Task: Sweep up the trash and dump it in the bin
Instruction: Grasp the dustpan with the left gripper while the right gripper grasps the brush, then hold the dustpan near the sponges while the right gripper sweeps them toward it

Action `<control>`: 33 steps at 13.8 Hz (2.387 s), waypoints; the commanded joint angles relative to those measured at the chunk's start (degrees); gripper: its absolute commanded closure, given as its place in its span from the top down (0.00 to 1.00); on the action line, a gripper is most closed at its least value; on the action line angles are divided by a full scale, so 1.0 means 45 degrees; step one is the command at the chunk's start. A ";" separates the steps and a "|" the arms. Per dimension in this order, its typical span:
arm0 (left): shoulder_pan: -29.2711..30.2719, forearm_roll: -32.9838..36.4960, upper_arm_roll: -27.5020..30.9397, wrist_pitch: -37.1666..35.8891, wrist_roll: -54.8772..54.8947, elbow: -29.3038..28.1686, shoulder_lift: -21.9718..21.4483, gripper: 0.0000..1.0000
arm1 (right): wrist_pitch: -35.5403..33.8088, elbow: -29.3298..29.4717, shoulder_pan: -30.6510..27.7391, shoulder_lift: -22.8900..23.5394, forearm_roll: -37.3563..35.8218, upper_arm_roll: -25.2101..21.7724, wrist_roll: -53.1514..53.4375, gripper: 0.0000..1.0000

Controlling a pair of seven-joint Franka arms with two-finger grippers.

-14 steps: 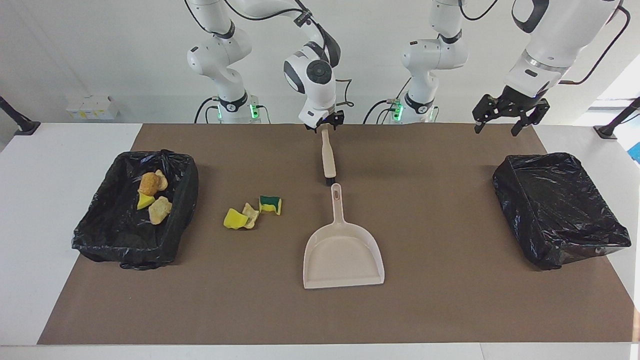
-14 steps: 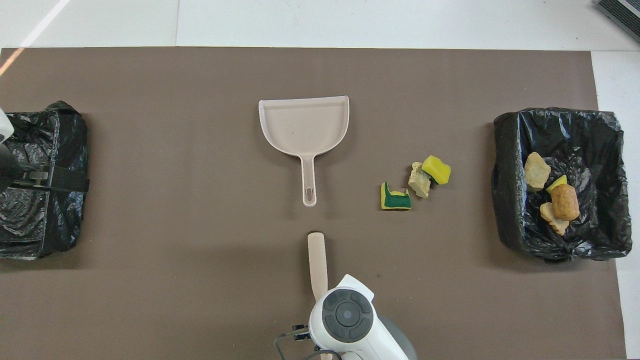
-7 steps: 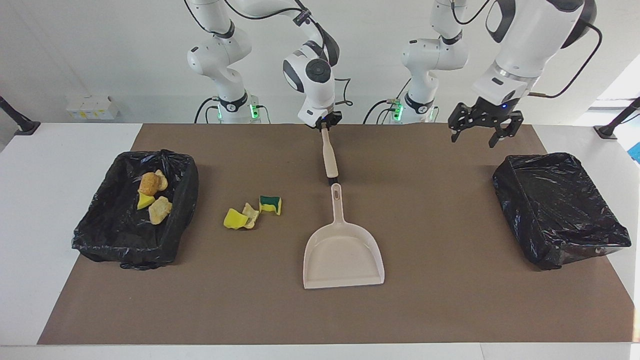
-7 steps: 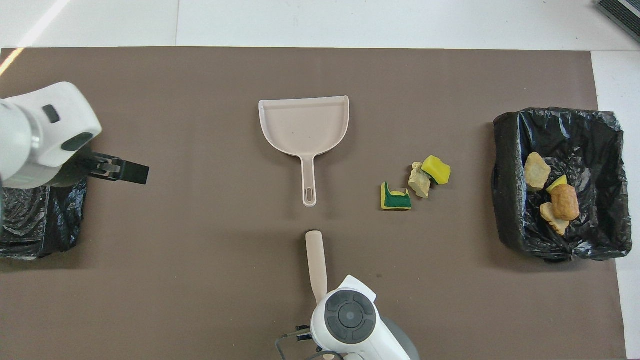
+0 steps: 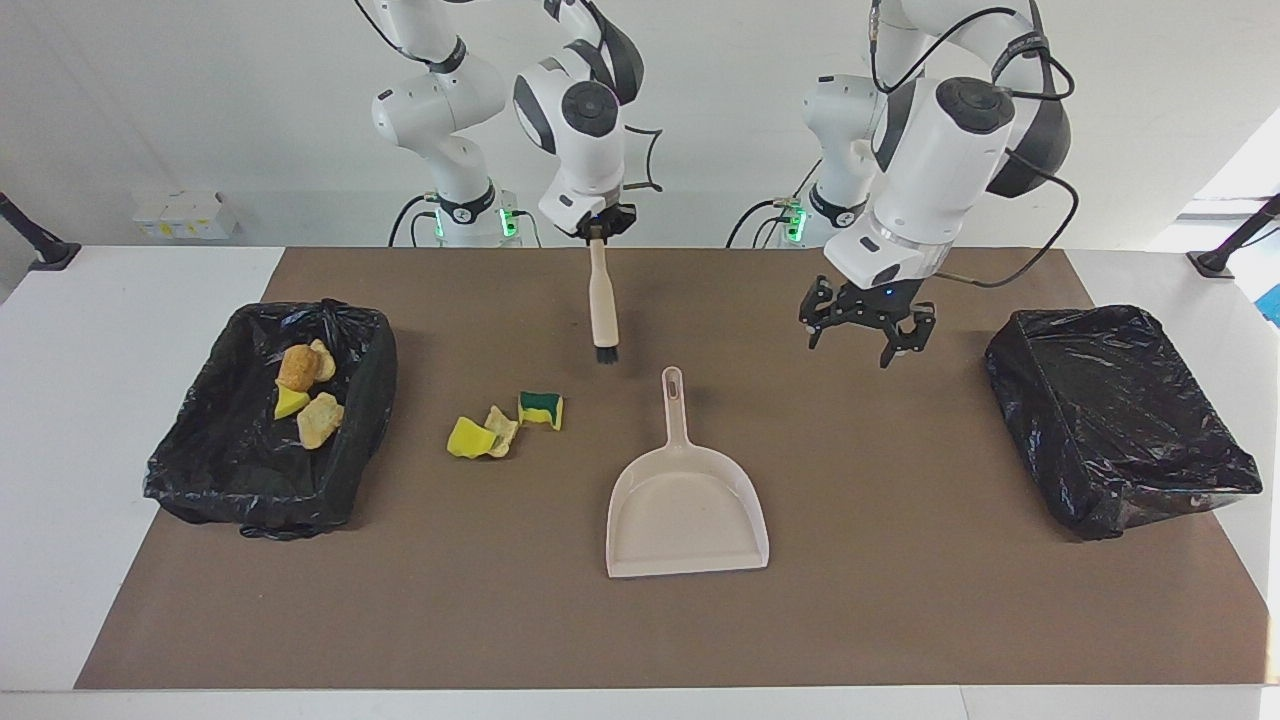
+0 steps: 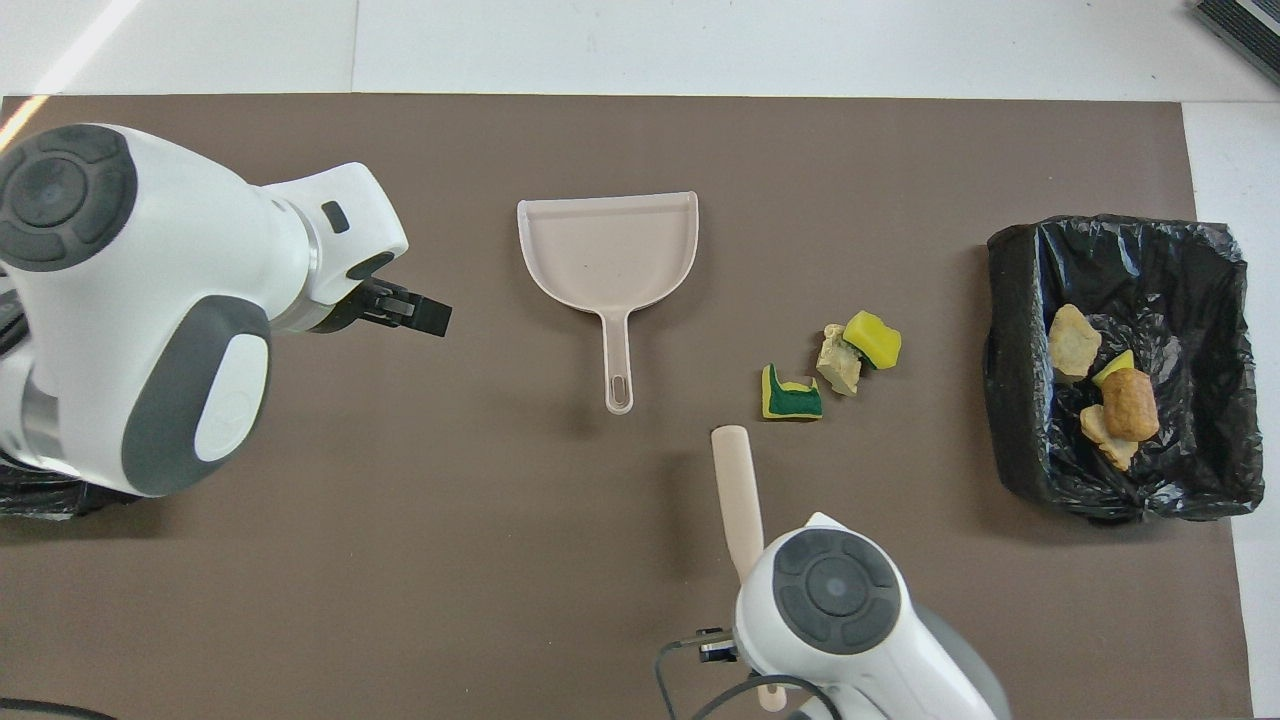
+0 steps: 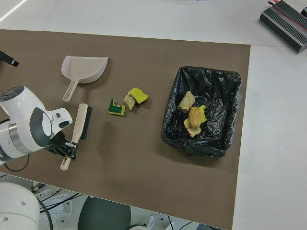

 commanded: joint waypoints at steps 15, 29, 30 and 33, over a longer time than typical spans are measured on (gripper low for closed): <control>-0.3775 0.1528 0.0278 0.6119 -0.7621 -0.1529 0.3119 1.00 | 0.2224 0.2041 -0.4764 0.4487 -0.4871 0.0206 -0.4052 0.00; -0.3290 0.2604 0.0317 0.4034 -0.8407 -0.1295 0.1989 0.00 | 0.0784 0.2841 -0.3611 0.3491 -0.1400 0.0070 -0.4151 0.00; -0.3093 0.2584 0.0298 0.3449 -0.7940 -0.1159 0.1851 0.00 | 0.0682 0.2784 -0.3670 0.3355 -0.2371 0.0108 -0.4287 0.00; -0.2412 0.2157 0.0240 0.2508 -0.6434 -0.1040 0.1305 0.00 | 0.0603 0.1908 -0.3670 0.2693 -0.3435 0.0147 -0.4834 0.00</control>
